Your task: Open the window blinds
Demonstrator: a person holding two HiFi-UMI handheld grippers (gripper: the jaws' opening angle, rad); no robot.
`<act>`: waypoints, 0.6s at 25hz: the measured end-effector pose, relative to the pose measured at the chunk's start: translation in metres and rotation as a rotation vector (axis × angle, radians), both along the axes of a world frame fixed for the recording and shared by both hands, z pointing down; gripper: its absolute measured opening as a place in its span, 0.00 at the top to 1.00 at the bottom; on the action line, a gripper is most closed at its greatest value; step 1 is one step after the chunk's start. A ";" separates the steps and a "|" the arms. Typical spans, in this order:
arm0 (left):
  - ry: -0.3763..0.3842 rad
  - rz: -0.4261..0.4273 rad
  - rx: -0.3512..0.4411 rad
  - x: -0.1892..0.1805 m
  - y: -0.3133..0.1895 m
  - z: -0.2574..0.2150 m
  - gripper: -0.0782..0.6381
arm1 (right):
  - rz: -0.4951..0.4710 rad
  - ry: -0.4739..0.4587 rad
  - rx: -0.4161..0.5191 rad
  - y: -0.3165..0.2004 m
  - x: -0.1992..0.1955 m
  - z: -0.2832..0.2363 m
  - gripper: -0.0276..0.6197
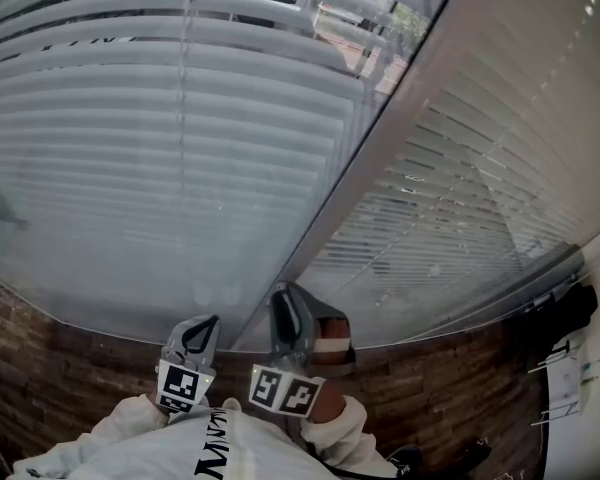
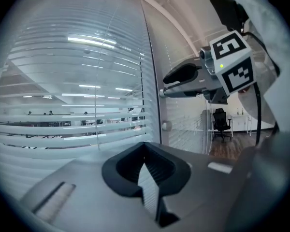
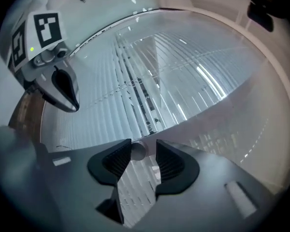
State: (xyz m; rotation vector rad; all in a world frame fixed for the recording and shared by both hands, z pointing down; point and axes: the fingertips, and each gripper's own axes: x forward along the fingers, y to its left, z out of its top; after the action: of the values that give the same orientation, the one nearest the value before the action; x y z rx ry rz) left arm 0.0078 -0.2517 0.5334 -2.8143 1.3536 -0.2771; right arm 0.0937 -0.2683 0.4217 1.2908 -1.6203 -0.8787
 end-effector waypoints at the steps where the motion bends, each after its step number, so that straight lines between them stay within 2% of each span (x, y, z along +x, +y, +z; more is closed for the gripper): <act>1: 0.001 -0.001 0.001 0.000 0.000 0.000 0.89 | 0.002 0.031 -0.015 -0.001 0.000 0.005 0.70; 4: 0.005 -0.001 0.000 0.001 0.000 0.001 0.89 | 0.027 0.102 -0.026 -0.006 0.005 0.016 0.69; 6: 0.006 0.001 -0.005 0.002 0.001 0.002 0.89 | 0.046 0.126 -0.008 -0.009 0.008 0.017 0.74; 9: 0.002 -0.002 -0.005 0.001 0.000 0.003 0.89 | 0.068 0.102 0.003 -0.010 0.007 0.015 0.75; 11: 0.002 -0.005 -0.004 0.000 -0.001 0.002 0.89 | 0.080 -0.014 -0.004 -0.010 0.007 0.012 0.76; 15: 0.000 -0.008 -0.003 -0.001 -0.001 0.003 0.89 | 0.110 -0.463 -0.077 -0.010 0.010 0.008 0.76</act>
State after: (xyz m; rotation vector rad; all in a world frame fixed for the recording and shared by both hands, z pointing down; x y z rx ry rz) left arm 0.0066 -0.2532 0.5361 -2.8120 1.3662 -0.2795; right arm 0.1034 -0.2786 0.4301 1.5920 -1.8895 -0.4629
